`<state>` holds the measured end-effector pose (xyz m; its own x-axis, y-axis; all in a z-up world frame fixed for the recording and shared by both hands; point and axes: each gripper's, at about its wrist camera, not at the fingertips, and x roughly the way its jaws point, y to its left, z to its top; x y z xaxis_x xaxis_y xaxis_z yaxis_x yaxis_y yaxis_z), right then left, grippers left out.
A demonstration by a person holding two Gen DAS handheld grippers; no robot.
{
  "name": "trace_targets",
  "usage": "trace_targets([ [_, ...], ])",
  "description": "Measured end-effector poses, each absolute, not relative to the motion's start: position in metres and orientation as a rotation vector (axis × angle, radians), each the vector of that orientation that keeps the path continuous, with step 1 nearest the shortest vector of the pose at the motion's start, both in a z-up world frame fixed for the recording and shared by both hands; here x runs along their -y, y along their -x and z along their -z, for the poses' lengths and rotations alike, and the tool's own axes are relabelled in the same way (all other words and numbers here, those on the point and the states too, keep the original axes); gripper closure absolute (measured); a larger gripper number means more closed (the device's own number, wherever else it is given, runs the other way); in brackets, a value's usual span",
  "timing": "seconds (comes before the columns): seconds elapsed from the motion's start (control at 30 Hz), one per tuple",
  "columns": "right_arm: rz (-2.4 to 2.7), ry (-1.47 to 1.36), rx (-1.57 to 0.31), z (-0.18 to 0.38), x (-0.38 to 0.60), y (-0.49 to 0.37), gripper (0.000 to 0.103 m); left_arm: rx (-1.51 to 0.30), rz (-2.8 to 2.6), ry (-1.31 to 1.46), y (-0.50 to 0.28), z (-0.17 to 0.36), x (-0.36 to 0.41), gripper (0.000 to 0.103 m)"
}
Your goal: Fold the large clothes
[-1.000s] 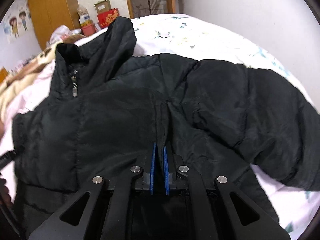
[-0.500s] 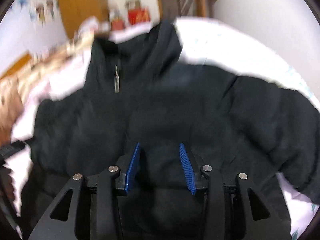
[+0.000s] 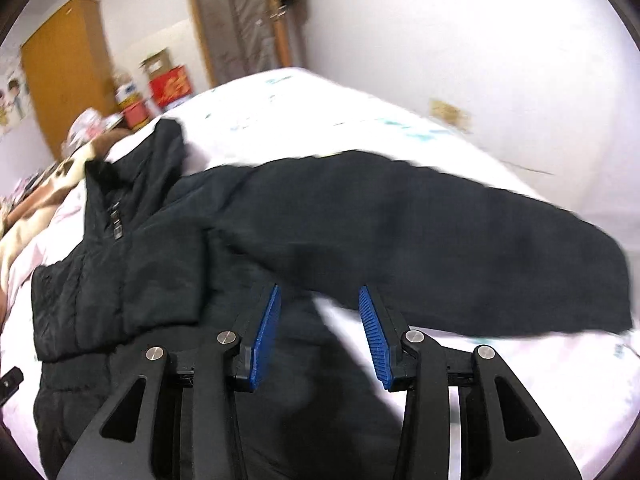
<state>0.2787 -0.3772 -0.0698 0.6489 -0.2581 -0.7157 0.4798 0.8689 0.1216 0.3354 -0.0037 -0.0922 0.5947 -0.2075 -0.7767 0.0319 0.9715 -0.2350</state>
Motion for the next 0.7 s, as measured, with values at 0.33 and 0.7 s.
trace_targets([
  [0.33, 0.650, -0.521, -0.702, 0.074, 0.486, -0.164, 0.034, -0.884, 0.294, 0.094, -0.316, 0.072, 0.095, 0.013],
  [0.7, 0.803, -0.628, -0.723, 0.093, 0.558, -0.135, 0.034, -0.940, 0.396, 0.080, -0.308, 0.084, 0.164, 0.013],
])
